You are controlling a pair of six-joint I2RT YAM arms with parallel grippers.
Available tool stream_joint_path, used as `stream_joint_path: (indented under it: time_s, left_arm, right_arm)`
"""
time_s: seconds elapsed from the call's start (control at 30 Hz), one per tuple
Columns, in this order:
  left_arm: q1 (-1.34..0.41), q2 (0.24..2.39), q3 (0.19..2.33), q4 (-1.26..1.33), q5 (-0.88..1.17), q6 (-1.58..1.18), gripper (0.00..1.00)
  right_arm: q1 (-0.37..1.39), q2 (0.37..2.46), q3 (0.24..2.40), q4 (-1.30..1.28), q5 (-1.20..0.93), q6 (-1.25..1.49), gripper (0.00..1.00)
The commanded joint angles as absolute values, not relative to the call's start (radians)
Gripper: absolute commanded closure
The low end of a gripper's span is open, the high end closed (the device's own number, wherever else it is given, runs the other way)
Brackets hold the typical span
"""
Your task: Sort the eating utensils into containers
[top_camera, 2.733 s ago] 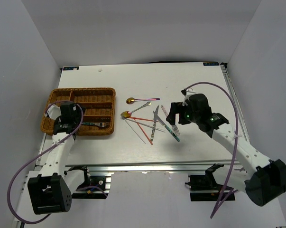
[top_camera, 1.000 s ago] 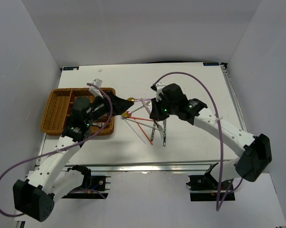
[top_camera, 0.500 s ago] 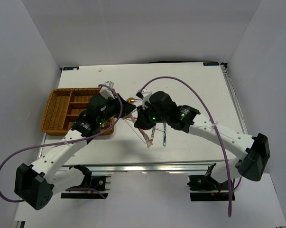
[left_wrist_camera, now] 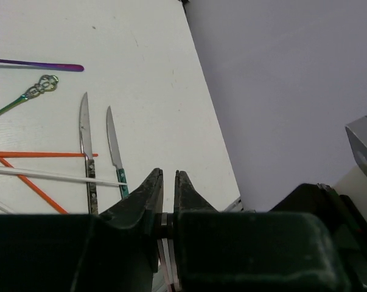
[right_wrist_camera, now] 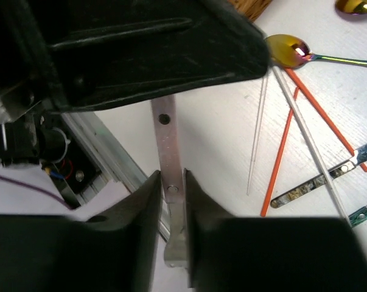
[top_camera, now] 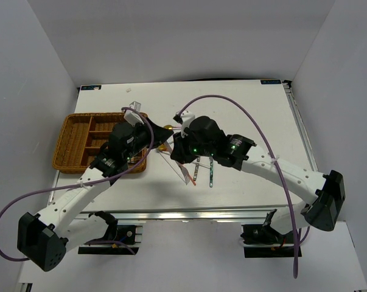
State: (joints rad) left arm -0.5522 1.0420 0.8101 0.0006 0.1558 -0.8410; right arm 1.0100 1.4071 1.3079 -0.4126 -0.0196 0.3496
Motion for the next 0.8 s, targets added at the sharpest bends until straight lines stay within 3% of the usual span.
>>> stream_joint_path:
  time_s: [0.0, 0.03, 0.1, 0.2, 0.4, 0.53, 0.77]
  left_arm:
    - [-0.558, 1.000, 0.807, -0.058, 0.063, -0.883, 1.00]
    - [-0.554, 0.990, 0.814, -0.139, 0.008, -0.896, 1.00]
    - [-0.525, 0.989, 0.859, -0.243, -0.148, -0.926, 1.00]
    - [-0.367, 0.979, 0.873, -0.373, -0.169, -0.982, 1.00]
    - [0.120, 1.043, 0.862, -0.486, -0.089, -0.988, 1.00]
    - [0.248, 1.124, 0.816, -0.439, -0.058, -0.980, 1.00]
    - [0.291, 1.201, 0.758, -0.345, -0.037, -0.974, 1.00]
  right_arm:
    - [0.979, 1.390, 1.342, -0.333, 0.084, 0.348, 0.64]
    - [0.970, 1.381, 1.330, -0.319, 0.072, 0.348, 0.51]
    - [0.931, 1.333, 1.299, -0.318, 0.066, 0.357, 0.11]
    - [0.874, 1.249, 1.227, -0.318, 0.071, 0.367, 0.11]
    - [0.810, 1.100, 1.121, -0.357, 0.094, 0.354, 0.11]
    - [0.795, 1.042, 1.063, -0.373, 0.095, 0.334, 0.11]
    - [0.779, 1.005, 0.989, -0.368, 0.066, 0.322, 0.11]
